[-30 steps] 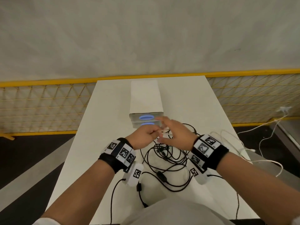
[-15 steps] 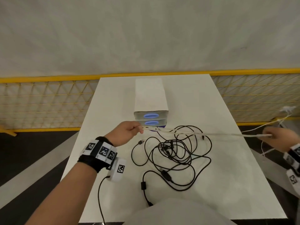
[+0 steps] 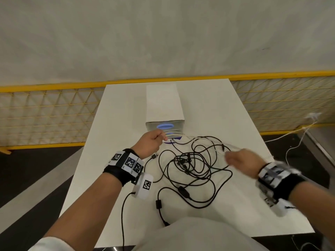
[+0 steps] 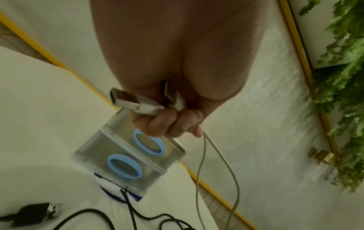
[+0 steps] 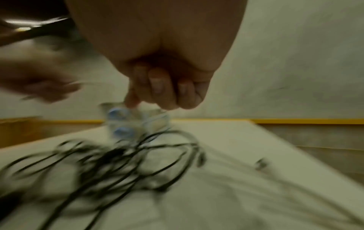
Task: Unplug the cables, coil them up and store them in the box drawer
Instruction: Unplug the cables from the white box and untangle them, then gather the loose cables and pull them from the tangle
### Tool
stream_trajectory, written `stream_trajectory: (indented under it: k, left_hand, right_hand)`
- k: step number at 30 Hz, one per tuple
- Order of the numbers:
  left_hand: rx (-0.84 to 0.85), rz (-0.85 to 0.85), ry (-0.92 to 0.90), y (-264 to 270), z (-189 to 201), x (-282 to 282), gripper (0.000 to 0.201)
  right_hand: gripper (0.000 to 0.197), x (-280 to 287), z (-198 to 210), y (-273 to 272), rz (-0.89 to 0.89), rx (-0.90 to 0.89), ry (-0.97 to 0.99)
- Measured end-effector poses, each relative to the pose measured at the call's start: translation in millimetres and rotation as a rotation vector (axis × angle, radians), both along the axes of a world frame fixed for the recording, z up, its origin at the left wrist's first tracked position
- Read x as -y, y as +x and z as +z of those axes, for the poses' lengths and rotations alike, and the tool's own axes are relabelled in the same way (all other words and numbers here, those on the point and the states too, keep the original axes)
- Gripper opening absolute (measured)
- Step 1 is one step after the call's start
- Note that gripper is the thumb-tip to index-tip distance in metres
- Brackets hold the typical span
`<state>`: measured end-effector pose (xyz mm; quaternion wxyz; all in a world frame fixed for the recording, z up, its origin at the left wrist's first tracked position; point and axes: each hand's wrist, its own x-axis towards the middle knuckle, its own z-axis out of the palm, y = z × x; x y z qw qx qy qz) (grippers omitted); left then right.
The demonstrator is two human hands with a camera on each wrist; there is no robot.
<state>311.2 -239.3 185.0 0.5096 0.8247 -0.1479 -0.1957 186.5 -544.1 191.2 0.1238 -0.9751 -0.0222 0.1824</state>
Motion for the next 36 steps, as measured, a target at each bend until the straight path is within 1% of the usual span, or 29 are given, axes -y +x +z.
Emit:
stream_trajectory:
  k: [1, 2, 3, 5, 6, 8, 11, 14, 16, 20, 23, 25, 26, 27, 29, 32, 34, 36]
  left_hand:
    - [-0.008, 0.012, -0.008, 0, 0, -1, 0.027]
    - [-0.017, 0.021, -0.016, 0, 0, -3, 0.026]
    - [-0.028, 0.029, -0.029, -1, 0, -3, 0.026]
    - [-0.060, 0.027, -0.051, -3, 2, -5, 0.025]
    - [-0.070, 0.018, -0.052, -4, 4, -5, 0.024]
    - [-0.068, -0.004, -0.032, -7, 6, -4, 0.023]
    - [-0.094, -0.016, -0.051, -11, 8, -3, 0.022]
    - [-0.161, -0.013, -0.084, -12, 5, -2, 0.021]
    - [-0.152, -0.026, -0.070, -14, 5, 0, 0.021]
    - [-0.178, -0.076, -0.121, -17, 7, 4, 0.019]
    - [-0.207, -0.127, -0.153, -18, 8, 6, 0.020]
    - [-0.247, -0.119, -0.183, -20, 10, 7, 0.019]
    - [-0.265, -0.111, -0.193, -22, 13, 9, 0.019]
    - [-0.280, -0.114, -0.204, -23, 14, 10, 0.019]
    - [-0.311, -0.140, -0.231, -27, 18, 13, 0.018]
    - [-0.361, -0.156, -0.264, -34, 22, 18, 0.019]
    - [-0.317, -0.182, -0.188, -40, 24, 23, 0.021]
    - [-0.235, -0.199, -0.088, -44, 22, 28, 0.025]
  right_hand:
    - [0.050, -21, -13, -2, 0.104, -0.059, -0.038]
    - [0.057, -39, -27, -5, 0.174, -0.102, -0.043]
    - [0.057, -54, -42, -9, 0.261, -0.132, -0.033]
    - [0.054, -83, -61, -18, 0.435, -0.221, -0.091]
    - [0.053, -90, -70, -21, 0.490, -0.269, -0.136]
    - [0.045, -97, -77, -25, 0.512, -0.314, -0.212]
    - [0.031, -97, -76, -28, 0.484, -0.287, -0.172]
    - [0.031, -88, -62, -31, 0.475, -0.264, -0.051]
    - [0.031, -80, -46, -30, 0.401, -0.213, 0.077]
    - [0.024, -69, -15, -26, 0.297, 0.041, 0.268]
    - [0.025, -75, 5, -19, 0.231, 0.230, 0.481]
    - [0.022, -82, 17, -7, 0.137, 0.307, 0.611]
    - [0.021, -86, 22, -1, 0.086, 0.324, 0.641]
    - [0.022, -89, 25, 6, 0.048, 0.342, 0.640]
    - [0.022, -93, 26, 19, 0.008, 0.367, 0.571]
    - [0.027, -100, 21, 32, 0.001, 0.346, 0.484]
    - [0.028, -102, 19, 35, -0.040, 0.357, 0.479]
    - [0.027, -102, 19, 35, -0.082, 0.369, 0.454]
